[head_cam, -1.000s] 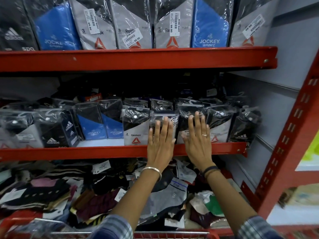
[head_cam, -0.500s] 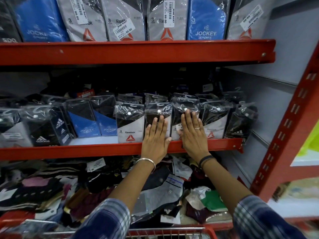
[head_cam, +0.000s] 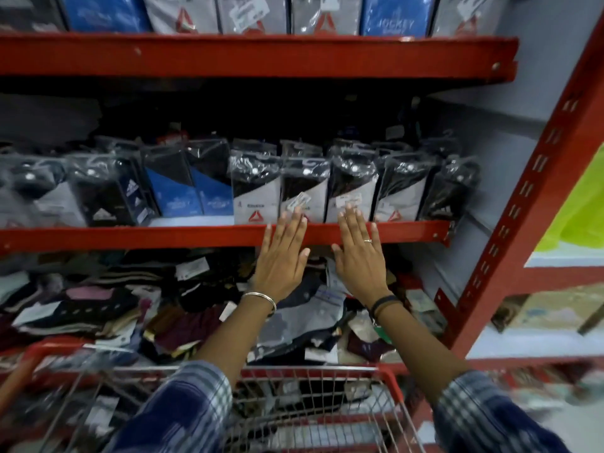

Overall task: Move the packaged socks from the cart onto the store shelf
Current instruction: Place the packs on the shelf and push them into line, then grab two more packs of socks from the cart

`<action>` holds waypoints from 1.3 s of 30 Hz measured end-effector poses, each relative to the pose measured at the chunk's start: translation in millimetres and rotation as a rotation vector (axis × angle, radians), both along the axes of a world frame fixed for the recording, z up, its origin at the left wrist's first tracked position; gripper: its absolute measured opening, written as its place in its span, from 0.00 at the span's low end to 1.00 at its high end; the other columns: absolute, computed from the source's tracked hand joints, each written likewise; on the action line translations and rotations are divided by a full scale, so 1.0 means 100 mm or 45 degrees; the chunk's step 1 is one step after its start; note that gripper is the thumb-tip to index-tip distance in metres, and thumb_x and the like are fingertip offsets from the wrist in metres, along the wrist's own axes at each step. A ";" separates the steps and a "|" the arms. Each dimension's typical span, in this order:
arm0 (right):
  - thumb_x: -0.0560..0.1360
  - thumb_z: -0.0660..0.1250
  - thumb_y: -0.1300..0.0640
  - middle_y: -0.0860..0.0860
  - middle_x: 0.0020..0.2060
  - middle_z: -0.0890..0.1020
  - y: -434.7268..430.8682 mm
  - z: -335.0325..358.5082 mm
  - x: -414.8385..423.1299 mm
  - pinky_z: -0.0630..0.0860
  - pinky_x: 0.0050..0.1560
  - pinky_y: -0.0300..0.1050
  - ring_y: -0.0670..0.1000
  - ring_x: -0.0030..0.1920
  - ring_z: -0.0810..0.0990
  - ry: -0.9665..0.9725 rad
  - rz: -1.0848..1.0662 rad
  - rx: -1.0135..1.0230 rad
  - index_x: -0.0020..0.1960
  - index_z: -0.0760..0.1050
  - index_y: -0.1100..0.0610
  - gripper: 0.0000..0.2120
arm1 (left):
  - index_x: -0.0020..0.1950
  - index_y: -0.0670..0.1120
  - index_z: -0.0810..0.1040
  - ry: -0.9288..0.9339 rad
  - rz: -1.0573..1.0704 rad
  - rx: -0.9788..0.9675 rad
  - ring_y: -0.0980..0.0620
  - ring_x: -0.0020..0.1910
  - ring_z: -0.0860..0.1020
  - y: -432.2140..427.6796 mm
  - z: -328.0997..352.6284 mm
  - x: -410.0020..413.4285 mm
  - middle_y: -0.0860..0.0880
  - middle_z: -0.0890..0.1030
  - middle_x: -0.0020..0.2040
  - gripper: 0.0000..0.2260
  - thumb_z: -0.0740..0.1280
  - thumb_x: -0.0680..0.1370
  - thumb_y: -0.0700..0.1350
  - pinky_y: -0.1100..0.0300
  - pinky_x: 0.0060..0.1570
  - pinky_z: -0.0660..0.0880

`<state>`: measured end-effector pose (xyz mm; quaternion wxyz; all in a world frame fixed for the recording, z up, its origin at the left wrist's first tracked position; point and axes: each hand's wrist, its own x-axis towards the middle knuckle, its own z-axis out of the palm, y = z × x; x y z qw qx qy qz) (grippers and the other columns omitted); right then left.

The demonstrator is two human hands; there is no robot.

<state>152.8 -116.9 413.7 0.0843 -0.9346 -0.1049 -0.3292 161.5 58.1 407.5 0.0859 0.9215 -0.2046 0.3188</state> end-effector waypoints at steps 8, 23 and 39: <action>0.77 0.58 0.54 0.57 0.74 0.60 0.52 -0.94 -0.82 0.54 0.73 0.56 0.54 0.74 0.54 0.283 0.244 0.165 0.73 0.60 0.61 0.26 | 0.73 0.42 0.60 0.195 -0.099 -0.177 0.52 0.75 0.46 0.53 -0.79 -0.67 0.46 0.56 0.75 0.22 0.50 0.81 0.49 0.53 0.72 0.47; 0.77 0.62 0.56 0.57 0.72 0.65 1.28 -2.90 -1.47 0.66 0.67 0.52 0.58 0.71 0.64 1.151 0.353 0.132 0.73 0.60 0.60 0.27 | 0.64 0.41 0.73 1.084 0.024 -0.281 0.41 0.58 0.75 1.44 -2.93 -1.49 0.41 0.75 0.63 0.20 0.53 0.78 0.49 0.47 0.56 0.74; 0.71 0.72 0.61 0.61 0.74 0.59 1.81 -4.54 -0.89 0.56 0.72 0.52 0.59 0.73 0.57 1.971 0.410 -0.394 0.75 0.46 0.63 0.44 | 0.76 0.44 0.44 2.077 -0.017 0.297 0.44 0.73 0.55 1.80 -4.65 -1.26 0.42 0.53 0.76 0.53 0.77 0.65 0.51 0.52 0.73 0.51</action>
